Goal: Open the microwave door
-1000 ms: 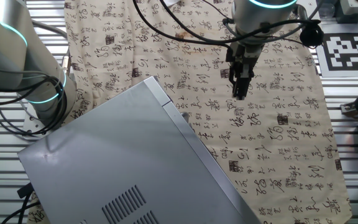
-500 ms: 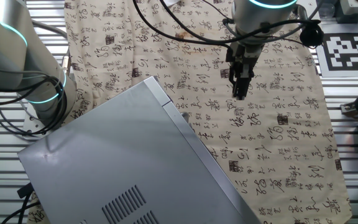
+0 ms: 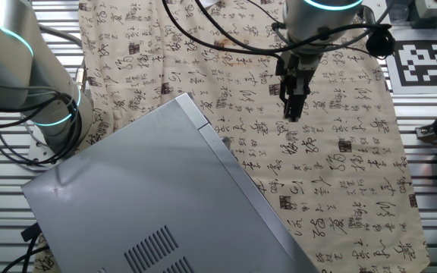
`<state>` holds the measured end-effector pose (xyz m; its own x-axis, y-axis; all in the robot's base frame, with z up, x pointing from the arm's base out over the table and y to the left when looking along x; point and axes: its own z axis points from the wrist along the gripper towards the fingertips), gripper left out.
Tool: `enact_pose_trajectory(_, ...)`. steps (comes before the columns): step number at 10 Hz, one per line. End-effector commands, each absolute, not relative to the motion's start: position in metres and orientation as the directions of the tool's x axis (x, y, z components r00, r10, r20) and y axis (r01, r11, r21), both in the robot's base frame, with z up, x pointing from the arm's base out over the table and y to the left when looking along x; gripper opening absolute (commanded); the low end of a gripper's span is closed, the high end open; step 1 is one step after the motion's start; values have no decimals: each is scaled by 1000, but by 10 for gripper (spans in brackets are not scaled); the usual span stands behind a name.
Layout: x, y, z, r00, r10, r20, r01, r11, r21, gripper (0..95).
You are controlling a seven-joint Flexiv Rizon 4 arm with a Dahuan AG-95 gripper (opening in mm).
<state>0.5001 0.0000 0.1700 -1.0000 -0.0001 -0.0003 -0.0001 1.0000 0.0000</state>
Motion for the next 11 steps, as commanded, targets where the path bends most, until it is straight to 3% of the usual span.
enact_pose_trajectory(1,500,0,170,-1000,0,0,0,1000,0,950)
enact_pose_trajectory(2,500,0,170,-971,-240,-18,-241,967,86,0)
enact_pose_trajectory(11,500,0,170,-964,-264,23,-262,963,65,0)
